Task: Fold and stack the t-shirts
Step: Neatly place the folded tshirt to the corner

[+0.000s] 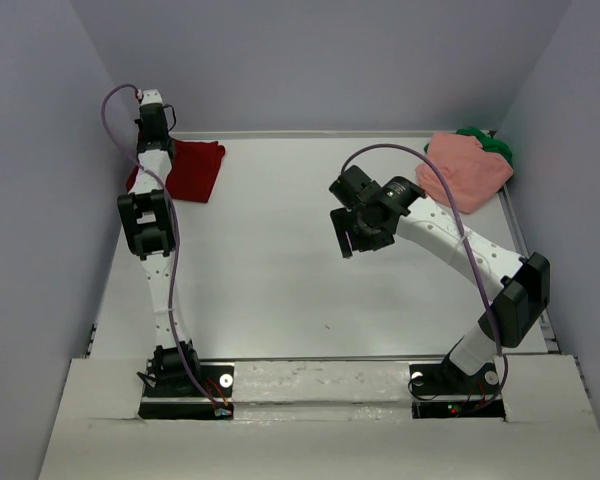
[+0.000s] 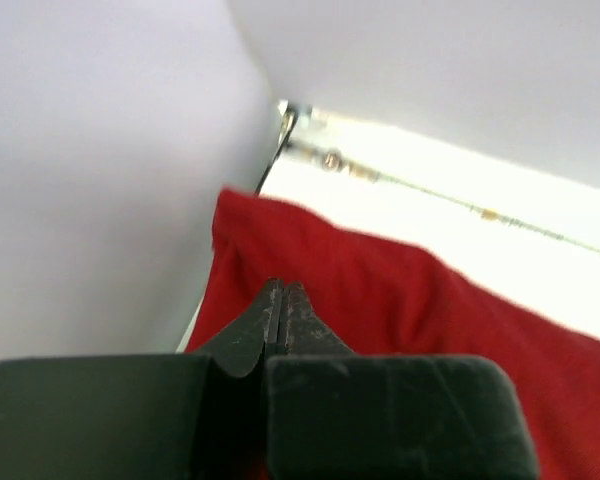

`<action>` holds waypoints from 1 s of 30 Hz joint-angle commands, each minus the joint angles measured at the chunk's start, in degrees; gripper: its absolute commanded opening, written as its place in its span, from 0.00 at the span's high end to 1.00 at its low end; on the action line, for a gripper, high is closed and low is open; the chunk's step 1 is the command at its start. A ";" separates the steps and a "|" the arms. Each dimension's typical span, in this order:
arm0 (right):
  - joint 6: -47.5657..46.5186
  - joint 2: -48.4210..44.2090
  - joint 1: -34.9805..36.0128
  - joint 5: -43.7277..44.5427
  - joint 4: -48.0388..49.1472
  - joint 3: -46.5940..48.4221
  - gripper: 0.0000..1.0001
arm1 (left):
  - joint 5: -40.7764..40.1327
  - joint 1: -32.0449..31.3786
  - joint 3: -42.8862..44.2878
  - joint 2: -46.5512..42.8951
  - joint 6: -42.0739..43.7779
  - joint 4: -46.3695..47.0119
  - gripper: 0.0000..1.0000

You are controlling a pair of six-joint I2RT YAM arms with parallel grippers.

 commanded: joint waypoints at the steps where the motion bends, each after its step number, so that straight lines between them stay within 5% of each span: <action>1: 0.01 -1.78 0.35 1.07 0.00 -0.01 0.30 | 2.25 0.52 -1.24 -2.66 0.62 11.04 1.00; 16: -0.26 -1.35 0.35 1.95 -1.22 1.04 0.30 | 3.57 0.70 5.43 3.32 3.43 13.35 0.97; 30: 0.09 -1.34 0.35 1.51 -1.14 1.74 0.30 | -1.53 2.45 10.97 6.57 -0.61 2.28 0.92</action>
